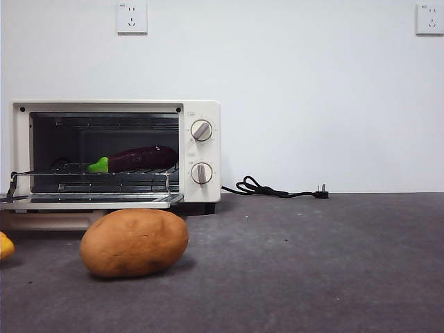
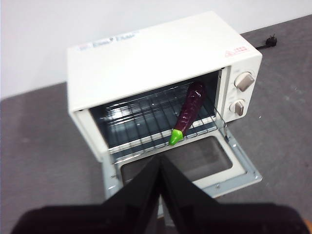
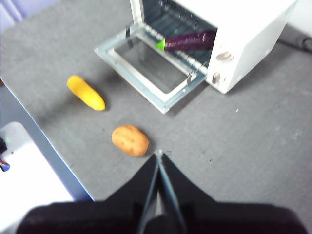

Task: Take the eggplant from the table,put the eggplant in the oven

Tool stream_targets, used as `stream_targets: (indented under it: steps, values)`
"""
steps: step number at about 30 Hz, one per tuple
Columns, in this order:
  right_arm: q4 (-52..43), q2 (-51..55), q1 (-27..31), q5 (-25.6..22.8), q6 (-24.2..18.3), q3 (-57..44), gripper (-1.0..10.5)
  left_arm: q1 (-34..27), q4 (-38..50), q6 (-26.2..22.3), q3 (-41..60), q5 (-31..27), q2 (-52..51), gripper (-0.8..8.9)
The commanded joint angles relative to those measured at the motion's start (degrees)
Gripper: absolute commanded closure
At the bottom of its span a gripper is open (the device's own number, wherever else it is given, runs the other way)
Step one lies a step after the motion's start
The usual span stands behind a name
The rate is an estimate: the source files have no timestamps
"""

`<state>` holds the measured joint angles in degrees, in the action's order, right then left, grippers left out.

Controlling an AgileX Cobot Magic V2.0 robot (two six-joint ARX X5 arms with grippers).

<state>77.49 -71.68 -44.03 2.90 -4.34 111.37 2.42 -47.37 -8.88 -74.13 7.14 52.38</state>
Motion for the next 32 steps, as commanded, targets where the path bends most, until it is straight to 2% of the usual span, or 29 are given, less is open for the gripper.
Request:
stream_targets:
  steps: [1, 5, 8, 13, 20, 29, 32]
  values:
    - [1.2, 2.1, -0.2, 0.0, -0.4, 0.0, 9.6, -7.4, 3.9, 3.8, 0.4, 10.6, 3.9, 8.22]
    - [1.2, 5.2, -0.2, -0.3, -0.4, 0.0, 9.6, -16.7, 8.7, 9.2, 0.4, 25.2, 10.7, 8.21]
    - [1.3, 7.5, -0.2, -1.6, -0.4, 0.0, 9.6, -21.6, 9.0, 9.8, 0.4, 29.1, 15.7, 8.21]
    - [1.3, 11.2, -0.2, -6.0, -0.4, 0.0, 9.6, -25.9, 6.6, 6.2, 0.4, 29.5, 22.8, 8.21]
    - [1.3, 13.9, -0.2, -12.0, -0.4, 0.0, 9.6, -26.7, 2.6, -3.0, 0.5, 29.0, 33.3, 8.21]
    - [1.3, 14.6, -0.2, -14.6, -0.4, 0.0, 9.6, -34.0, 3.6, -5.8, 0.6, 29.4, 46.0, 8.21]
    - [1.3, 14.6, -0.2, -17.0, -0.4, 0.0, 9.6, -36.2, 3.8, -6.0, 0.6, 32.4, 49.8, 8.21]
